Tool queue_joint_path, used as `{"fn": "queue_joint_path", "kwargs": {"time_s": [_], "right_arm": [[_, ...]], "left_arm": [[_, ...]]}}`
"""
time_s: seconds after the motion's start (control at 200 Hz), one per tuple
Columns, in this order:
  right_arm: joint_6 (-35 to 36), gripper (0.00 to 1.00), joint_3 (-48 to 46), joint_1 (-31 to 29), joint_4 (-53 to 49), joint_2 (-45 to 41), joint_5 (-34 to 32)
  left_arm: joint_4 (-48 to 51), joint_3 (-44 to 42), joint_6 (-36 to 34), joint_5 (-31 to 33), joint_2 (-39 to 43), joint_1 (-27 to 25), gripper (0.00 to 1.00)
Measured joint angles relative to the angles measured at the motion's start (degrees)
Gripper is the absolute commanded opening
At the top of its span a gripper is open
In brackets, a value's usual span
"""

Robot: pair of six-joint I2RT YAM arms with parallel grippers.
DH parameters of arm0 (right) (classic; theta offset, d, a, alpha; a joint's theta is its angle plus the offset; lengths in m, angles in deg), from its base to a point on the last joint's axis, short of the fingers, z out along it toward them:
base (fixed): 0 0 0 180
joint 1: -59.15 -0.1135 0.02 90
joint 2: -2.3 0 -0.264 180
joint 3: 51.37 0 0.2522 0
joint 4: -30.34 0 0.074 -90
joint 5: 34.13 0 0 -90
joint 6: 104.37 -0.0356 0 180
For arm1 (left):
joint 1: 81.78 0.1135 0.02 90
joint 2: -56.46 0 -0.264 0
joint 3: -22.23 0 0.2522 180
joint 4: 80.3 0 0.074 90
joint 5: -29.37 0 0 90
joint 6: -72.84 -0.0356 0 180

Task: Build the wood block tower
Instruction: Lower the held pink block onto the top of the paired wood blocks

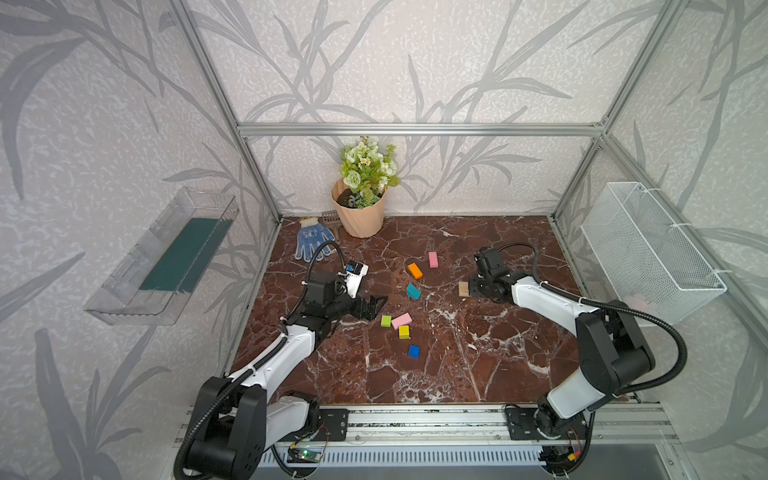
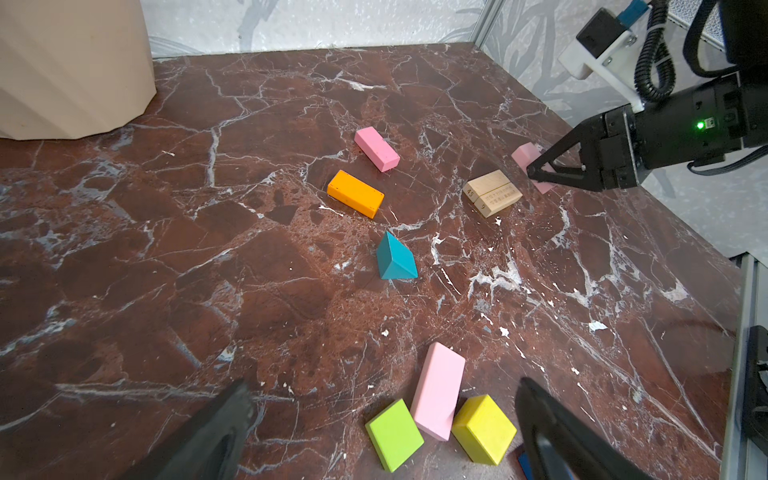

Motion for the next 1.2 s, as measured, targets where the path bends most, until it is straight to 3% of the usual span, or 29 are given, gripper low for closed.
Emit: {"fn": "queue_joint_path", "kwargs": {"time_s": [0.435,0.72,1.2], "right_arm": [[-0.13,0.01,1.40,2.45,-0.11,2.54,2.95],[-0.31,0.00,4.74,3.10,-0.15,8.79,5.92],[-0.74,0.00,4.72,3.10,0.00,8.72,5.25]], "left_arm": [[-0.02,0.00,-0.02,0.04,0.00,-0.04,0.99],[-0.02,0.00,-0.02,0.13,0.00,-0.07,0.99],[-0.02,0.00,-0.02,0.15,0.00,-0.07,0.99]]}}
